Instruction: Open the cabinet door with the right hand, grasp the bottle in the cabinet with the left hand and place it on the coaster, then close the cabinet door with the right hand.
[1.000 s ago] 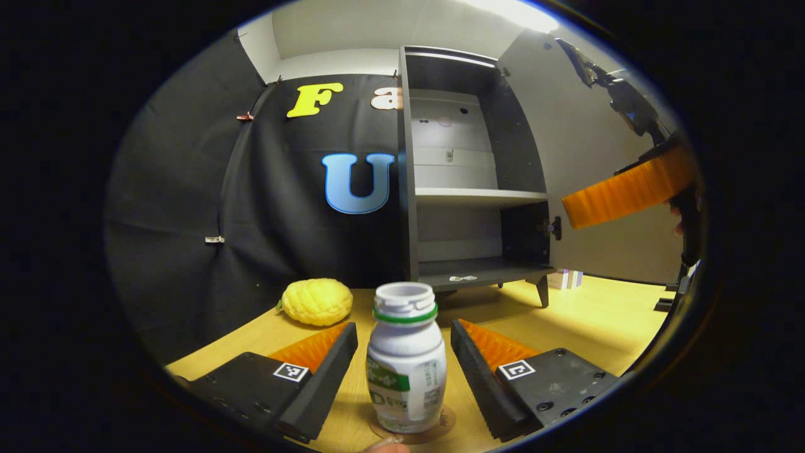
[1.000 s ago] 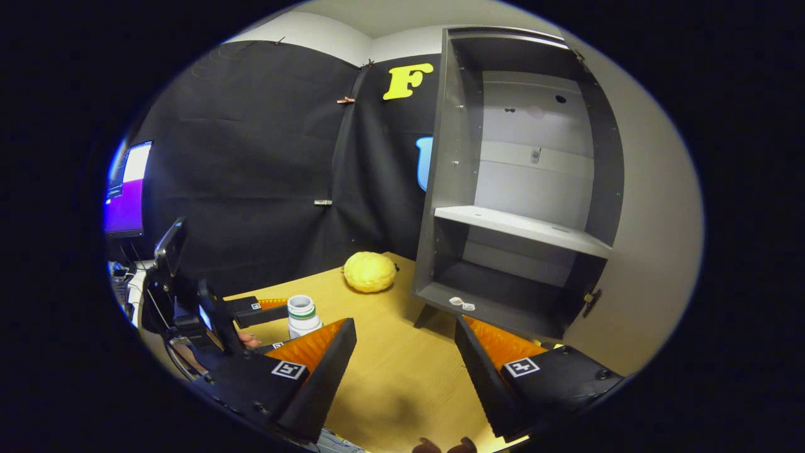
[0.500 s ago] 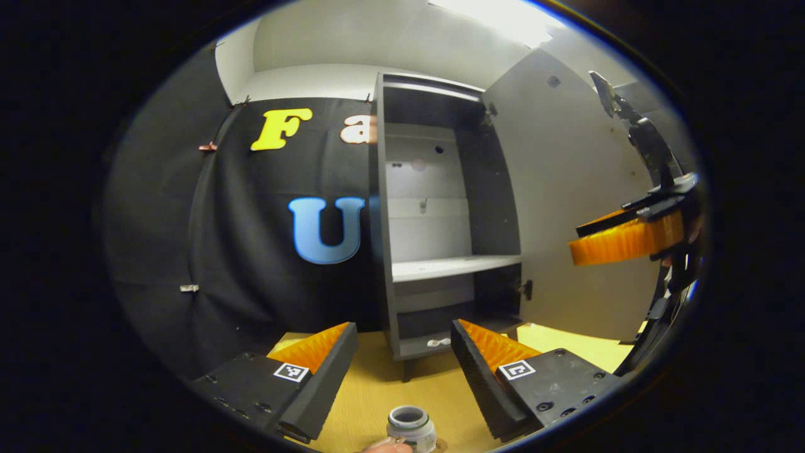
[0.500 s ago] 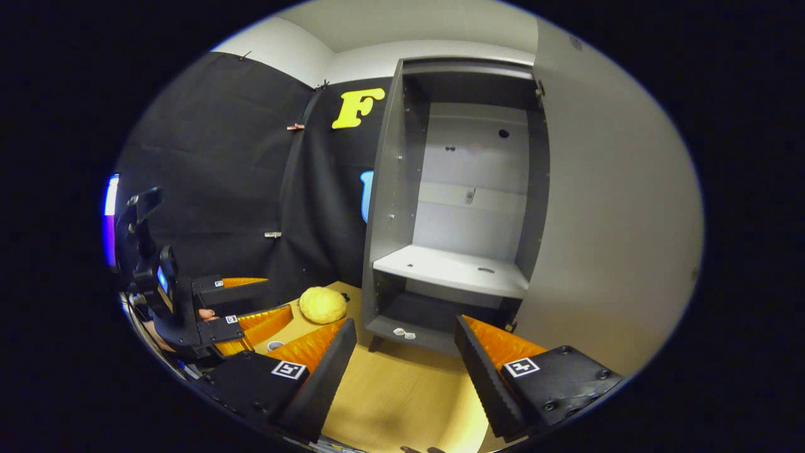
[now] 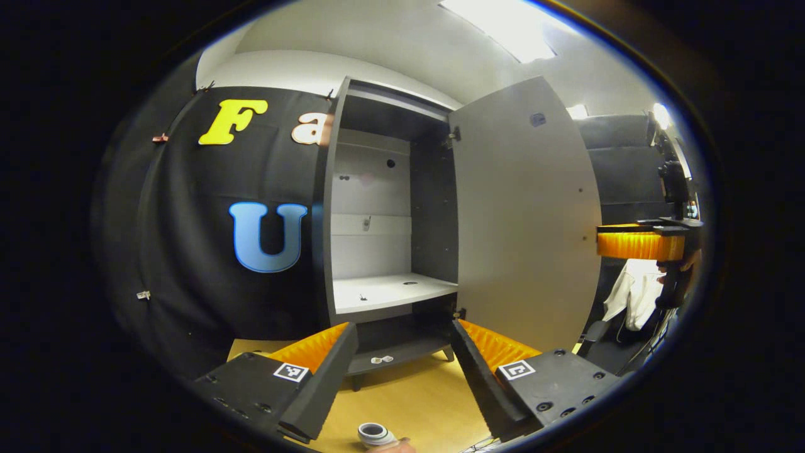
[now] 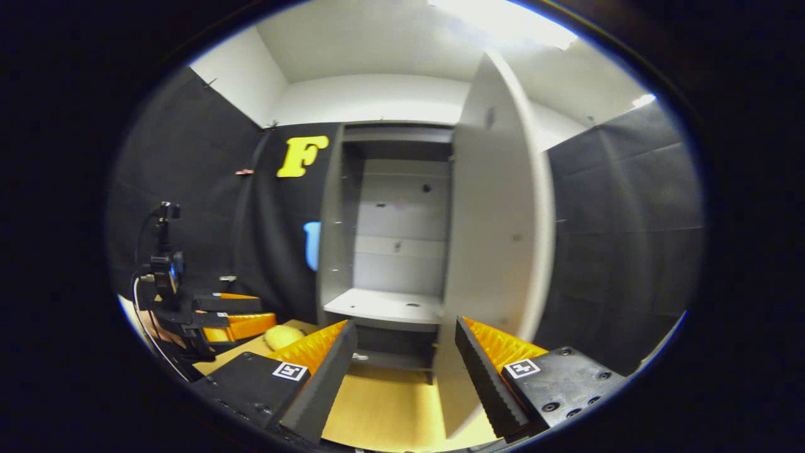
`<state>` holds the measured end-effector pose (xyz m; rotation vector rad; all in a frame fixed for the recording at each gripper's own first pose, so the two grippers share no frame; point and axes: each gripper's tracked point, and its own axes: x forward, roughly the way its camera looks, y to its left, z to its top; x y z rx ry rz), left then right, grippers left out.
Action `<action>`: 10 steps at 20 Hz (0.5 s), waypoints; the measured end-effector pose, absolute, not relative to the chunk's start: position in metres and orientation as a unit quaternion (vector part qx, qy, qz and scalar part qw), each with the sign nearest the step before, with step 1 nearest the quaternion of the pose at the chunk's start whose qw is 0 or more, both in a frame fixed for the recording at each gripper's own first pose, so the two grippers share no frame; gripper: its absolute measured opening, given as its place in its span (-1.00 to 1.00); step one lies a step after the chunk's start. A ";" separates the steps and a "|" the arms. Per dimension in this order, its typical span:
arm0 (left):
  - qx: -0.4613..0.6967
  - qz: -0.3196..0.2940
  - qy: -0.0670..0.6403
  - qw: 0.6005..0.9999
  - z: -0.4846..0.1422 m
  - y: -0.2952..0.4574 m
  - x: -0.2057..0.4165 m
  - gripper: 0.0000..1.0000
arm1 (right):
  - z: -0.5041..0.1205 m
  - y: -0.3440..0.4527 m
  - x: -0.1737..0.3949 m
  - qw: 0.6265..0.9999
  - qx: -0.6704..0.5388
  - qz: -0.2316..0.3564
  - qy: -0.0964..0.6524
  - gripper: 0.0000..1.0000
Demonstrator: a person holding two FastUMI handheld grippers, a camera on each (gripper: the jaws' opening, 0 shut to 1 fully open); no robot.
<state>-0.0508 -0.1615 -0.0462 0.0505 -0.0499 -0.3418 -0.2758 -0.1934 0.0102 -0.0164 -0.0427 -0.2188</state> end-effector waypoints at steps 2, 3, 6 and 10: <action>0.035 -0.181 -0.023 0.983 -0.042 -0.169 -0.048 0.87 | 0.016 -0.221 -0.305 0.988 -0.003 -0.153 -0.018 0.87; 0.038 -0.189 -0.023 0.981 -0.039 -0.175 -0.047 0.89 | 0.019 -0.231 -0.316 0.986 0.001 -0.164 -0.021 1.00; 0.041 -0.194 -0.024 0.980 -0.031 -0.191 -0.041 0.89 | 0.026 -0.271 -0.328 0.981 -0.003 -0.193 -0.026 0.94; 0.025 -0.179 -0.023 0.983 -0.020 -0.211 -0.035 0.87 | 0.030 -0.317 -0.305 0.982 0.017 -0.186 -0.032 0.94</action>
